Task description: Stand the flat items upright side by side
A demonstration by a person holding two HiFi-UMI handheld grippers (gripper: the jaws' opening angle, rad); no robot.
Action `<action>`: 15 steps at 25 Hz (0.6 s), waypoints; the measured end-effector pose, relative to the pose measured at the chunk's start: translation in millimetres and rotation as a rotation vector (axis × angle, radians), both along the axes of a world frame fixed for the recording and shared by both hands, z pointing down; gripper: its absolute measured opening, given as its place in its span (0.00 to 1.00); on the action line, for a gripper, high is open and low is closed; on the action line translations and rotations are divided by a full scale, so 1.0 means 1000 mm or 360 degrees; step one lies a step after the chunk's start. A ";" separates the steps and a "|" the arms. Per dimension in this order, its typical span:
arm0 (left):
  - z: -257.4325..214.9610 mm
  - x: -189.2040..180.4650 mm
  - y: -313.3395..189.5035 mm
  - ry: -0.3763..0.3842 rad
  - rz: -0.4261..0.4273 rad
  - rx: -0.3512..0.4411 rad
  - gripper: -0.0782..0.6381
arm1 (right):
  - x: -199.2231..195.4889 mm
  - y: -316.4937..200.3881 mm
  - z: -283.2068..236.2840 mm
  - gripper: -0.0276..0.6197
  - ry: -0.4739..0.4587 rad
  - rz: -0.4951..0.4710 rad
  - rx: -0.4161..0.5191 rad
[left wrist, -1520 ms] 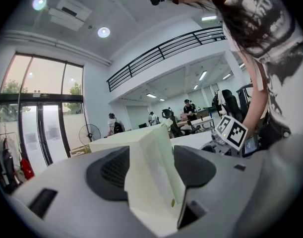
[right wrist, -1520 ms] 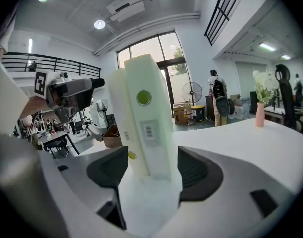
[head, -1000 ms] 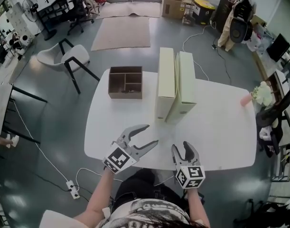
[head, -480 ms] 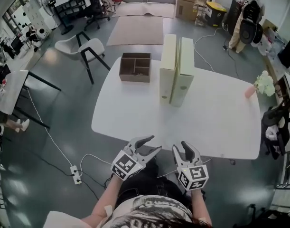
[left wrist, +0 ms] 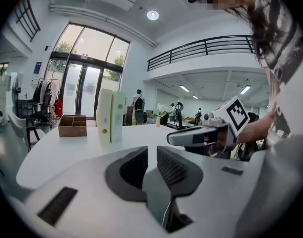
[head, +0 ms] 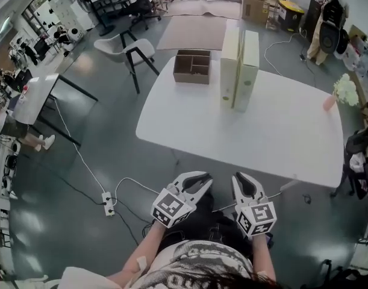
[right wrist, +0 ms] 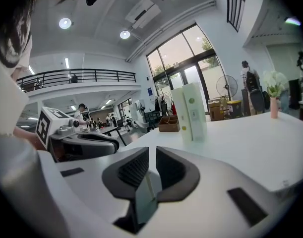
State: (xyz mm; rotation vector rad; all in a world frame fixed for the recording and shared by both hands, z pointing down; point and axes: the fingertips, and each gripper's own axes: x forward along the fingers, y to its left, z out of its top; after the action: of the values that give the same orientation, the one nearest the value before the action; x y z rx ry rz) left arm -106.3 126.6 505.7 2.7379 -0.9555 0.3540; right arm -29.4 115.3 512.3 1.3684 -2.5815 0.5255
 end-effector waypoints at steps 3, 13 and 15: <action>0.000 -0.003 0.018 -0.0018 -0.0014 0.0005 0.18 | -0.007 0.017 -0.001 0.04 -0.0006 -0.0031 0.0017; 0.003 0.007 0.043 -0.0030 0.0010 -0.0011 0.13 | -0.015 0.040 -0.003 0.03 0.0010 -0.0127 0.0034; 0.001 0.008 0.044 -0.0027 0.0017 -0.0009 0.13 | -0.017 0.040 -0.003 0.03 0.0024 -0.0141 0.0036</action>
State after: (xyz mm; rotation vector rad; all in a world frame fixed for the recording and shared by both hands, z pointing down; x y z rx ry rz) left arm -98.5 170.9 506.8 2.7399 -0.9431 0.3819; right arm -46.0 155.8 509.0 1.2526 -2.6291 0.4715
